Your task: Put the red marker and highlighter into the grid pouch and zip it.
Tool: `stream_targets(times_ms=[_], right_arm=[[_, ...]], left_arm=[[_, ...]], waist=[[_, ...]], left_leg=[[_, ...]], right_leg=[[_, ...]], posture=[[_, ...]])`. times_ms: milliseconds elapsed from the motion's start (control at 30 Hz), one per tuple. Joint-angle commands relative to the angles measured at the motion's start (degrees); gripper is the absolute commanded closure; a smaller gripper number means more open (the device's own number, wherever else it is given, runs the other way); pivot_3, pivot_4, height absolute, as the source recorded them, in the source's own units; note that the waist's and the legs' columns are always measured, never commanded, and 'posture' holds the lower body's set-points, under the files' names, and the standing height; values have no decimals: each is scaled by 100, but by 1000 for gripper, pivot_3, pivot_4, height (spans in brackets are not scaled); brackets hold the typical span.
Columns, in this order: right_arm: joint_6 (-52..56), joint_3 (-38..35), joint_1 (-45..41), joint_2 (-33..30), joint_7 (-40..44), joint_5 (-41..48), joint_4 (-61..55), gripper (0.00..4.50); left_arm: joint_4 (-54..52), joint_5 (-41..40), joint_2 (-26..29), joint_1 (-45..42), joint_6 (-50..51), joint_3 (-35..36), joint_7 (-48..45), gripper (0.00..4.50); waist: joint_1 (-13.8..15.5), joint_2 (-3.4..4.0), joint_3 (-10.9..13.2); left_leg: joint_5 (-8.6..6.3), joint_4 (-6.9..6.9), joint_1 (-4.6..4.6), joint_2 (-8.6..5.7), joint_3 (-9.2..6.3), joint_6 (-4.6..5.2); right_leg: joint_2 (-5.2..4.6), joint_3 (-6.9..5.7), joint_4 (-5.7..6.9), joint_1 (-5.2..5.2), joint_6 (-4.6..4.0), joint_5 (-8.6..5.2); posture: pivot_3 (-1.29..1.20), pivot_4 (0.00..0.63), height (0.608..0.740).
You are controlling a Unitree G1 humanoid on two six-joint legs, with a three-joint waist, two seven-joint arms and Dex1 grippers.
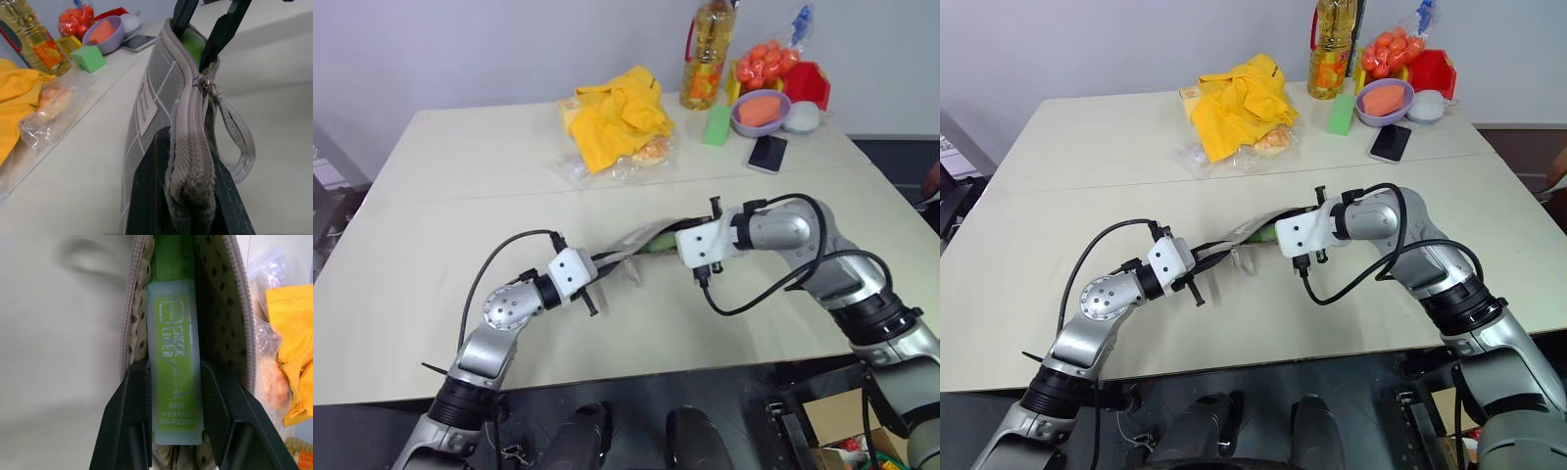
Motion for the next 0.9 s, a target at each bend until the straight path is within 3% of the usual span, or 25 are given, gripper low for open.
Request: stream_targets(times_ms=[33,100,300,467,667,900], right_arm=[[10,-334,-224,142,-47,296,-217,1660],[408,-730,-244,252,49,869,-359,614],[2384,-2028,-310,478,262,2994,-887,614],[3801,-2474,343,467,218,4243,-1477,614],[4292,-2124,1111,1244,-1010,4222,-1595,614],[4188,-1819,1097,2189,-2062,3988,-1138,614]], left_arm=[[-272,-101,-58,-33,46,115,120,4500],[-248,-145,-118,-65,136,198,228,4500],[-54,-331,-513,-358,440,471,687,4500],[144,-335,-801,-596,544,475,905,4500],[270,-306,-1069,-711,569,419,1050,4500],[269,-276,-1205,-750,590,319,1036,4500]], waist=[[-1,0,0],[-1,0,0],[30,-4,0],[43,-7,-2],[-4,-7,-2],[10,-6,-2]], left_leg=[[0,0,0,0,0,0],[0,-1,0,0,-1,0],[0,4,-1,0,-6,1],[-2,4,-1,0,-7,4],[-1,5,-3,1,-3,3],[1,6,-3,-1,-4,-1]], right_leg=[[0,0,0,0,0,0],[0,0,0,0,0,0],[0,-3,-1,4,0,0],[-2,-5,-4,7,0,0],[-4,-2,2,0,-1,1],[-1,-2,4,-1,0,1]], posture=[[0,150,740],[0,150,740],[0,150,740],[0,150,740],[0,150,740],[0,150,740]])
